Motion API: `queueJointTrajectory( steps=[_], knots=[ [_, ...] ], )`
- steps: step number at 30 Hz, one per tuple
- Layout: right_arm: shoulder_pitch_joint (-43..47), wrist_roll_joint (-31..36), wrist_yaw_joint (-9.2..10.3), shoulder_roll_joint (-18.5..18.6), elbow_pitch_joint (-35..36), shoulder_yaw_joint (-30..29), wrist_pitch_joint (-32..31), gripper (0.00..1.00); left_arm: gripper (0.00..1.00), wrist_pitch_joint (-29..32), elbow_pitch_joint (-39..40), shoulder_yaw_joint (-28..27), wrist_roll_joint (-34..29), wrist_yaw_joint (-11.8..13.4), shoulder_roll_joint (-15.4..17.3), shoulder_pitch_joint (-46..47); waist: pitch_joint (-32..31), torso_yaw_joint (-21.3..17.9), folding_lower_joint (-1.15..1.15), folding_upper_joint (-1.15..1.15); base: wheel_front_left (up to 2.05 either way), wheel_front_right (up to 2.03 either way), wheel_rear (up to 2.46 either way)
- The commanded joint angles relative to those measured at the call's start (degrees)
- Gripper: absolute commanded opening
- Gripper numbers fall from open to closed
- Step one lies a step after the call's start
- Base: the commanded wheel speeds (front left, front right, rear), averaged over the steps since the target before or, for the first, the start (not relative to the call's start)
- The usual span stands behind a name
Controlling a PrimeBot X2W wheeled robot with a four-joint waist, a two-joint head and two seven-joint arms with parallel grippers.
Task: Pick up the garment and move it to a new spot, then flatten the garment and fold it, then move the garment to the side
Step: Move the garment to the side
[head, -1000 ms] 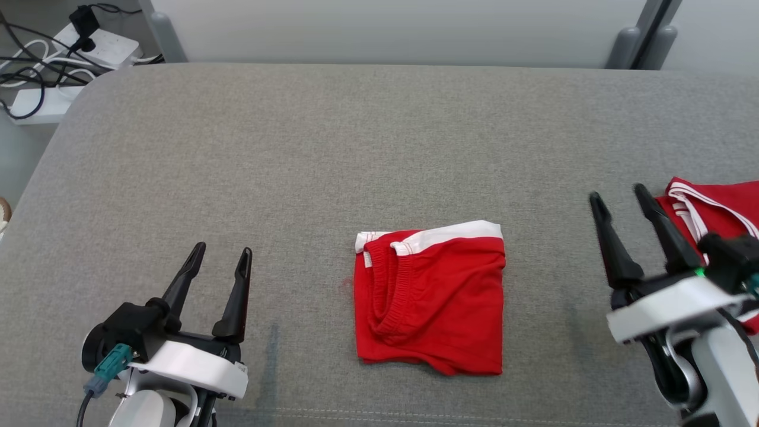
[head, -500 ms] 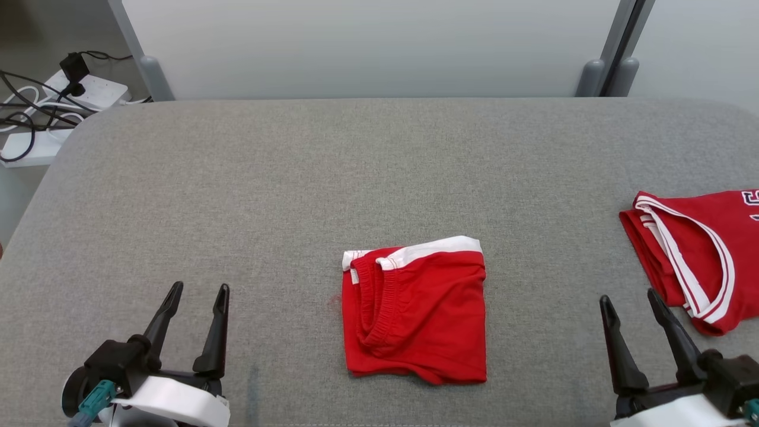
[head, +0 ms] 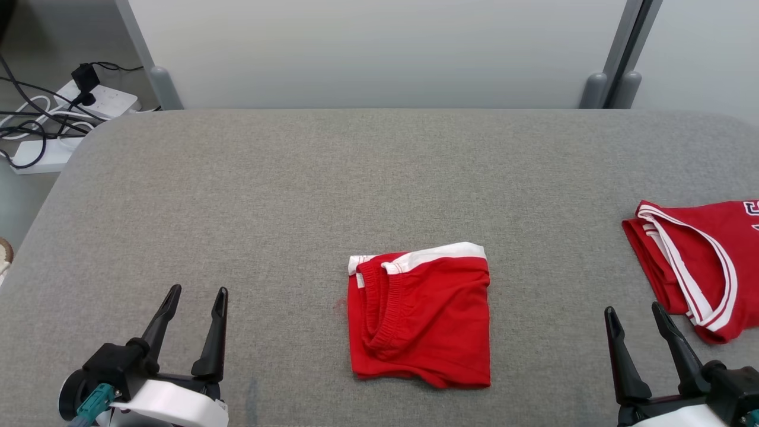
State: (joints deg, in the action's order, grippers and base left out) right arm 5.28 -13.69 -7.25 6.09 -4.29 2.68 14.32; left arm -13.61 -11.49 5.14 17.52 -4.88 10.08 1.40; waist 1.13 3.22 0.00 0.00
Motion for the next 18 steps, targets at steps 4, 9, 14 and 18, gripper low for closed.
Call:
queueJointTrajectory(
  steps=[4,9,14,18],
  knots=[
    [-2.9,-1.8,-0.24,1.9,-0.1,1.9,0.7,1.0,1.0,0.1,2.2,-1.4,0.4,0.4,1.1,2.2,0.6,1.7,0.0,0.0,0.0,0.0,0.0],
    [-9.0,-6.5,-0.24,5.1,-7.5,4.3,-1.3,1.0,1.0,0.0,3.1,-0.7,0.7,0.3,0.9,3.0,2.3,4.5,0.0,0.0,0.0,0.0,0.0],
    [-15.6,-10.5,-0.24,8.8,-14.1,10.1,-5.5,1.0,1.0,-0.2,3.5,0.0,0.9,0.1,0.6,4.1,4.6,7.6,0.0,0.0,0.0,0.0,0.0],
    [-18.8,-12.9,-0.24,10.6,-18.2,14.0,-8.2,1.0,1.0,-0.5,3.7,0.7,0.9,-0.2,0.1,5.4,6.4,10.2,0.0,0.0,0.0,0.0,0.0]
  ],
)
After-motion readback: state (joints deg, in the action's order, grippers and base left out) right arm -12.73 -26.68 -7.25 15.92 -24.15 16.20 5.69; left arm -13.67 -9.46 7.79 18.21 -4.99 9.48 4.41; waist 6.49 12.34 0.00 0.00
